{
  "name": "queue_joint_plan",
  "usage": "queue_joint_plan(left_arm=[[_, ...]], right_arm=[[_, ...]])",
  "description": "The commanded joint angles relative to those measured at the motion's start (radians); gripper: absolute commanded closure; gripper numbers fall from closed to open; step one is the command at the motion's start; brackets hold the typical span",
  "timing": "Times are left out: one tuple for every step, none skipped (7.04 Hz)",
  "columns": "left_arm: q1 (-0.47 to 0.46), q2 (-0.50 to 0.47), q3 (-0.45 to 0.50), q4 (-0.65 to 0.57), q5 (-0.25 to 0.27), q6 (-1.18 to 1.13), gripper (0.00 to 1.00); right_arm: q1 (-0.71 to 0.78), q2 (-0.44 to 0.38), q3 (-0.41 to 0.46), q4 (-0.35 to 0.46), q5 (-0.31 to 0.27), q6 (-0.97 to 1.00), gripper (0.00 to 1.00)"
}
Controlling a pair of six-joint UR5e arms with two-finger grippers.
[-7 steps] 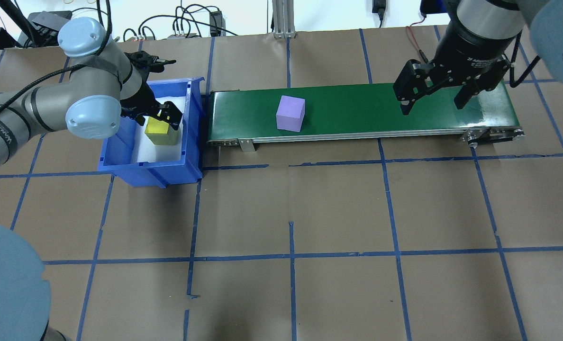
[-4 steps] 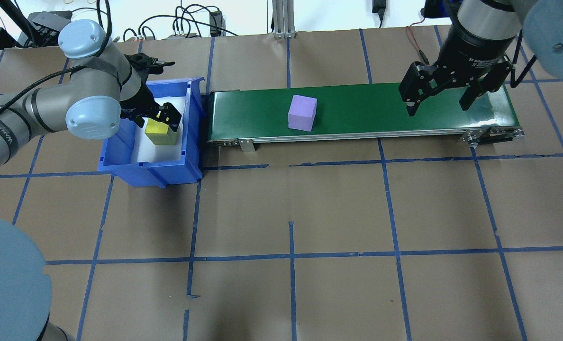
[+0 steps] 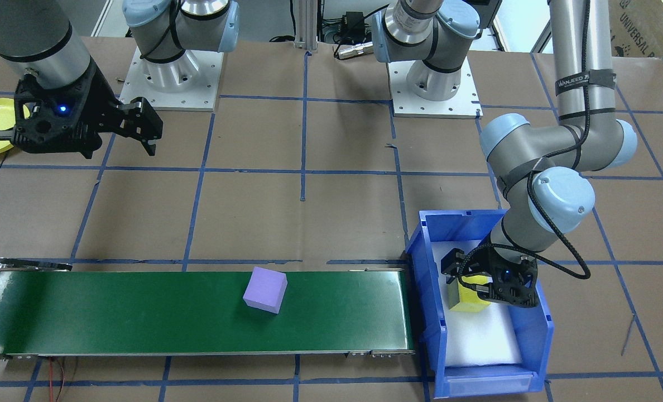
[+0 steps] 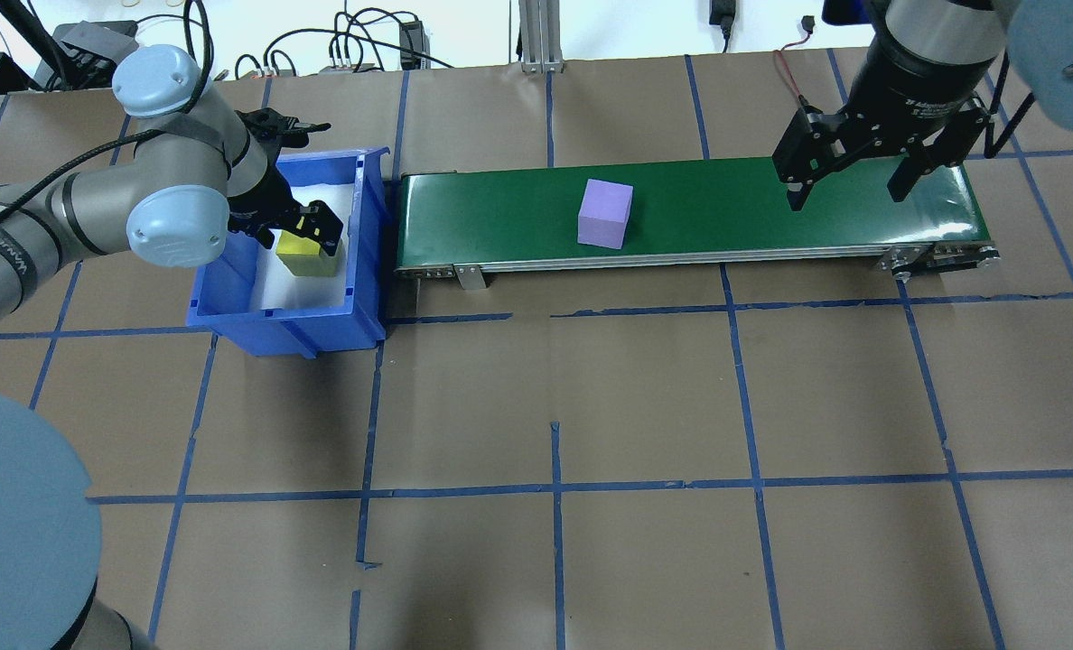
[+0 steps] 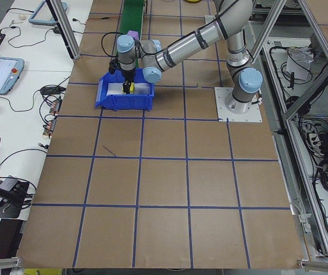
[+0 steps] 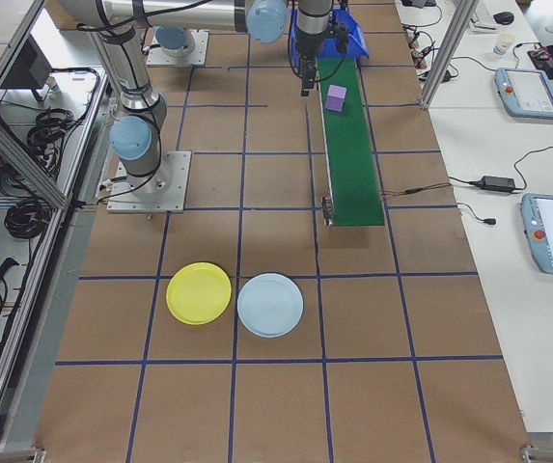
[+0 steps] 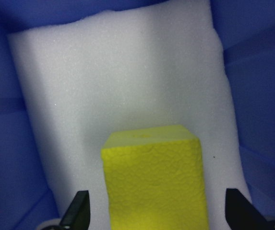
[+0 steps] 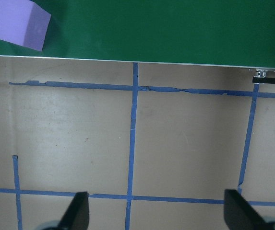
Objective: Move block left to right into plate
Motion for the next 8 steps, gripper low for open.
queue_joint_plan(left_arm=[[0.001,-0.001,0.003,0.0,0.0,-0.003,0.48],[0.001,0.005,0.008,0.005,-0.003,-0.001,0.52],[-0.001,0.031,0.021,0.011,-0.004,-0.013,0.53],[-0.002,0.103,0.023,-0.001,-0.006,-0.012,0.53],[-0.023,0.17,0.025,-0.008,-0.012,-0.018,0.53],[-0.072,0.235,0.028,-0.014,-0.012,-0.03,0.53],[-0.115,0.24,0.05,-0.015,-0.01,-0.05,0.53],[-0.145,0.234,0.058,-0.014,-0.024,-0.157,0.53]], right_arm=[[-0.013,0.007,-0.006,-0.005,-0.003,0.057,0.0],[-0.019,0.006,-0.009,0.003,-0.006,0.057,0.0],[-0.024,0.015,-0.014,-0.015,-0.005,0.048,0.0],[-0.027,0.059,-0.009,-0.073,0.007,0.047,0.0],[-0.06,0.093,-0.02,-0.103,0.012,0.045,0.0],[-0.137,0.109,-0.02,-0.107,0.044,0.036,0.0],[-0.21,0.121,-0.029,-0.123,0.129,0.03,0.0],[-0.225,0.159,-0.038,-0.164,0.132,-0.008,0.0]])
